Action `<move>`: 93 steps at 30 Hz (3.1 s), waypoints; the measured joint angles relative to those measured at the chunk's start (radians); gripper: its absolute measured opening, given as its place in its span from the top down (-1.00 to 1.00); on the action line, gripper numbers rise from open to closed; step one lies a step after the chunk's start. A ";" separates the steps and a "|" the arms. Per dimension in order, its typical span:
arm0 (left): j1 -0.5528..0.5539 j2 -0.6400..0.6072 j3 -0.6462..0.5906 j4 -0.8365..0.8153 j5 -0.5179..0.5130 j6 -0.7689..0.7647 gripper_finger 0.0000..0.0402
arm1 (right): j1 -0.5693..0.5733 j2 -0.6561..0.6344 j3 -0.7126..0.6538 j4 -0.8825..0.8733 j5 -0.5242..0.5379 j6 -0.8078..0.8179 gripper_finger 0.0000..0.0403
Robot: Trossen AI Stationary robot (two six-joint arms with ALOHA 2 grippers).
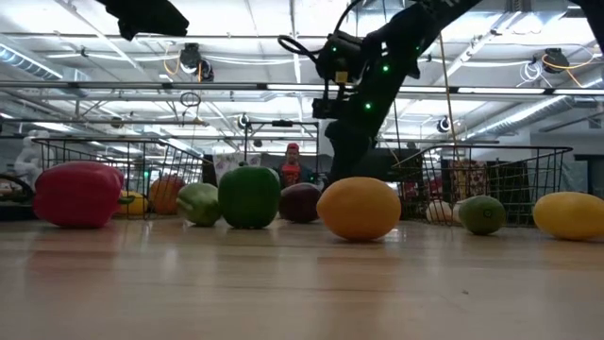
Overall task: Sort produce into baskets
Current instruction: Put the red apple into the left wire basket
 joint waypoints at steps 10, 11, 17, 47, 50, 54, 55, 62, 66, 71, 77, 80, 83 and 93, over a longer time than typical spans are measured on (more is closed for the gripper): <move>0.000 0.000 0.000 0.002 -0.001 0.001 0.34 | -0.038 0.001 0.000 0.026 0.046 -0.101 0.43; 0.000 0.000 0.000 0.002 -0.001 0.001 0.34 | -0.043 0.001 0.000 0.028 0.045 -0.103 0.44; 0.000 0.000 0.000 0.002 -0.002 0.001 0.34 | -0.062 0.001 0.000 0.043 0.022 -0.129 0.46; 0.000 0.001 0.000 0.019 -0.007 0.020 0.34 | -0.162 0.063 -0.001 0.153 -0.116 -0.172 0.46; 0.000 0.001 0.000 0.018 -0.007 0.021 0.34 | -0.162 0.073 0.000 0.180 -0.117 -0.183 0.46; 0.000 0.001 0.000 0.018 -0.006 0.025 0.34 | -0.162 0.079 0.000 0.184 -0.117 -0.204 0.46; 0.000 0.001 0.000 0.018 -0.006 0.025 0.34 | -0.162 0.079 0.000 0.186 -0.116 -0.207 0.46; 0.000 0.001 0.000 0.019 -0.006 0.027 0.34 | -0.169 0.079 0.002 0.215 -0.151 -0.212 0.46; 0.000 0.001 0.000 0.021 -0.006 0.026 0.34 | -0.169 0.079 0.002 0.249 -0.163 -0.209 0.46; 0.000 0.001 0.000 0.022 -0.006 0.026 0.34 | -0.169 0.079 0.002 0.230 -0.164 -0.204 0.46; 0.000 0.001 0.000 0.022 -0.006 0.026 0.34 | -0.178 0.079 0.002 0.231 -0.169 -0.198 0.46; 0.000 0.001 0.000 0.021 -0.006 0.026 0.34 | -0.178 0.079 0.002 0.231 -0.169 -0.183 0.50; 0.000 0.001 0.000 0.022 -0.005 0.026 0.34 | -0.178 0.079 0.002 0.231 -0.169 -0.179 0.59; 0.000 0.001 0.000 0.022 -0.005 0.026 0.34 | -0.178 0.078 0.002 0.231 -0.190 -0.160 0.67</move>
